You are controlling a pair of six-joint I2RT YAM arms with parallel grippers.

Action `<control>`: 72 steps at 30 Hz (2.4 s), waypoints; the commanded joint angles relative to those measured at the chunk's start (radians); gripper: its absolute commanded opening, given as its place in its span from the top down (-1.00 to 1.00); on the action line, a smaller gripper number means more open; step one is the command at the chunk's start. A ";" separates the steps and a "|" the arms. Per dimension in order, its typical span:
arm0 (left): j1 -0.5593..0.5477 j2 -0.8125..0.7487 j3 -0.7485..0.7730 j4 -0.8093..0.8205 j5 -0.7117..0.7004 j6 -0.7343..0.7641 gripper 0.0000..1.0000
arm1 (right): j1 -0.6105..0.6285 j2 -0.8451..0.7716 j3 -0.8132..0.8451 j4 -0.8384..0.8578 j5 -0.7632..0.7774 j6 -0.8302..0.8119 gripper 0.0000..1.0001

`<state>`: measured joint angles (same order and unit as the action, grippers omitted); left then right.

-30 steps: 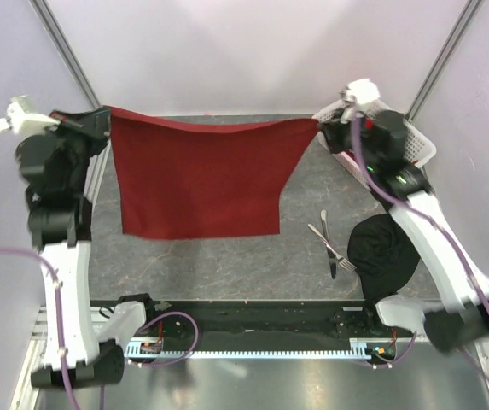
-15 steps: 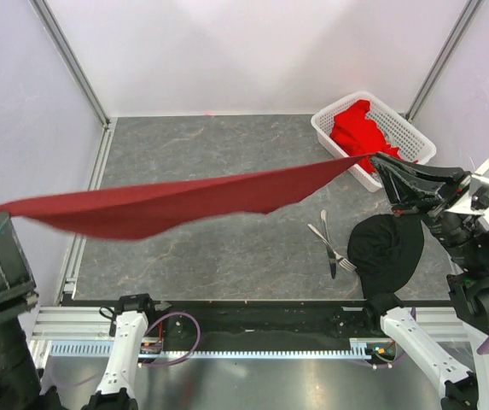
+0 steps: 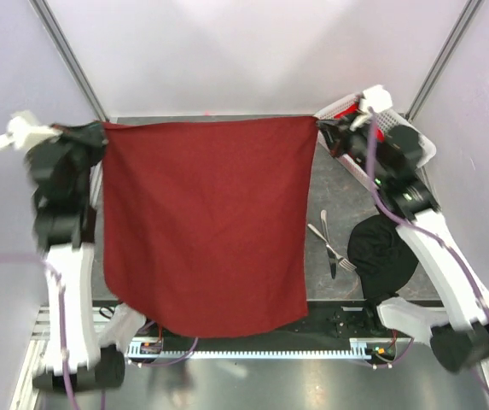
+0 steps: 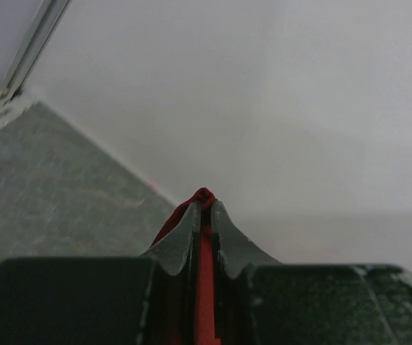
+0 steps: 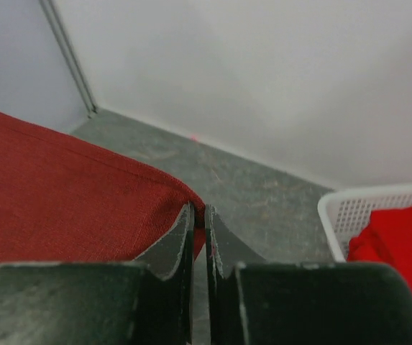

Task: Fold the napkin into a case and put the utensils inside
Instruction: Fold and flatten the napkin at the center of the board.

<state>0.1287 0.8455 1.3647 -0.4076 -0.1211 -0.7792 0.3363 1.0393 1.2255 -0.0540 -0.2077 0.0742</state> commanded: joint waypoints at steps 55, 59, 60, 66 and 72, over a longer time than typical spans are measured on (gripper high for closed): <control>0.032 0.678 -0.306 -0.247 0.187 0.166 0.96 | 0.015 0.366 -0.390 -0.122 -0.056 0.259 1.00; 0.035 0.638 -0.280 -0.278 0.167 0.176 0.96 | 0.015 0.331 -0.348 -0.178 -0.030 0.233 1.00; 0.035 0.614 -0.276 -0.289 0.160 0.181 0.96 | 0.015 0.309 -0.343 -0.188 -0.029 0.231 1.00; 0.048 0.532 -0.273 -0.341 0.124 0.182 0.96 | 0.017 0.249 -0.351 -0.277 -0.033 0.222 1.00; 0.055 0.536 -0.320 -0.349 0.066 0.190 0.96 | 0.023 0.214 -0.418 -0.267 -0.056 0.243 1.00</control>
<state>0.1757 1.3777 1.0550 -0.7330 0.0032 -0.6331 0.3508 1.2842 0.8394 -0.3233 -0.2573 0.3111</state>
